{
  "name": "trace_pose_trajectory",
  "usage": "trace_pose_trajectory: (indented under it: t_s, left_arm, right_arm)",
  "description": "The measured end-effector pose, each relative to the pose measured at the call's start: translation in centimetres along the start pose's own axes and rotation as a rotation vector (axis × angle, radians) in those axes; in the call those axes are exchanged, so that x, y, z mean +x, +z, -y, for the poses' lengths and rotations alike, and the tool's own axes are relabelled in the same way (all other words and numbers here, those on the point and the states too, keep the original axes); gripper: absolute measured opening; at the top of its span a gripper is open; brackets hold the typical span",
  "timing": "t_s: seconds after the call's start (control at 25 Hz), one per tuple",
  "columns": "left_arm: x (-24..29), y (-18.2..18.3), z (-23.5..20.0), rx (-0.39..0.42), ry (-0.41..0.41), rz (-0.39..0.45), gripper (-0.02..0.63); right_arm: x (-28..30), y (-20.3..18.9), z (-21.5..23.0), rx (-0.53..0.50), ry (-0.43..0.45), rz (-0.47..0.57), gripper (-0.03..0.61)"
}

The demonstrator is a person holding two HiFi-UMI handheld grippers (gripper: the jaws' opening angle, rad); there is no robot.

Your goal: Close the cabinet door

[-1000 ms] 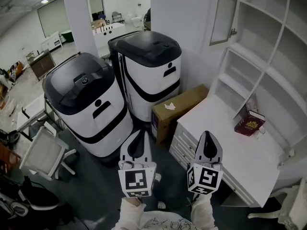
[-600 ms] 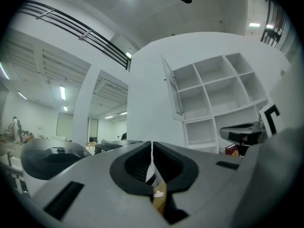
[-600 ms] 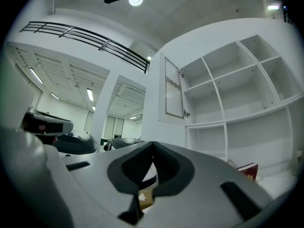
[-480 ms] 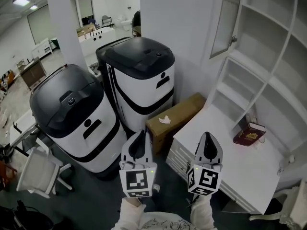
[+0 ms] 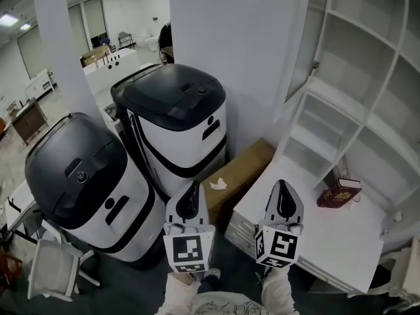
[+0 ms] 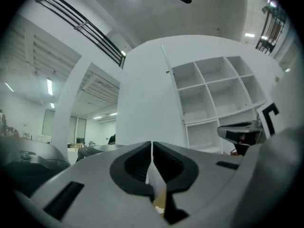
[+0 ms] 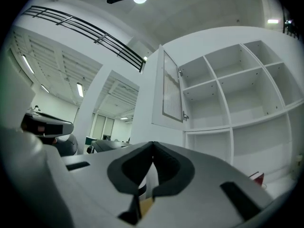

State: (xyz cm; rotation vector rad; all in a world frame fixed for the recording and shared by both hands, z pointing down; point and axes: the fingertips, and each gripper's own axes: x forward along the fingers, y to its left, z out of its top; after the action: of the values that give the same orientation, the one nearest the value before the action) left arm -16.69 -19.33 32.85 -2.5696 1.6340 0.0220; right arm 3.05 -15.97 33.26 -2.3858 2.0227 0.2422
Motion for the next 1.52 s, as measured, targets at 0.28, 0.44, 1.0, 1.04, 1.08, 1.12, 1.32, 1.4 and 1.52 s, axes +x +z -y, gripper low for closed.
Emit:
trace_pose_trajectory:
  t_s: [0.28,0.44,1.0,1.04,1.08,1.12,1.32,1.4,1.52]
  left_arm:
    - [5.0,-0.5,-1.4,-0.008,-0.057,0.012,0.014]
    - [7.1,-0.8,-1.9,-0.011,-0.082,0.018,0.014]
    - [11.6,-0.7,-1.2,-0.005,-0.147,0.034,0.014]
    - [11.8,-0.7,-1.2,-0.006,-0.148,0.035,0.014]
    - [12.0,-0.7,-1.2,-0.006,-0.150,0.037,0.014]
    - [12.3,-0.7,-1.2,-0.005,-0.150,0.037,0.014]
    - [13.3,-0.7,-1.0,-0.017,-0.144,0.040,0.014]
    - [13.6,-0.8,-1.0,-0.022,-0.139,0.037,0.014]
    - [14.1,-0.8,-1.0,-0.019,-0.133,0.033,0.014]
  right_arm:
    - [4.4,0.4,-0.5,-0.025,-0.045,0.022,0.003]
    - [6.3,0.7,-0.7,-0.045,-0.061,0.033,0.003]
    - [10.7,3.4,-0.4,-0.091,-0.110,0.118,0.003]
    - [11.0,3.5,-0.5,-0.094,-0.109,0.119,0.003]
    - [11.2,3.6,-0.5,-0.097,-0.109,0.121,0.003]
    - [11.5,3.7,-0.5,-0.100,-0.111,0.122,0.005]
    - [12.6,3.8,-0.4,-0.120,-0.109,0.133,0.054]
    - [13.1,3.8,-0.4,-0.118,-0.105,0.130,0.080]
    - [13.7,3.9,-0.5,-0.116,-0.102,0.132,0.089]
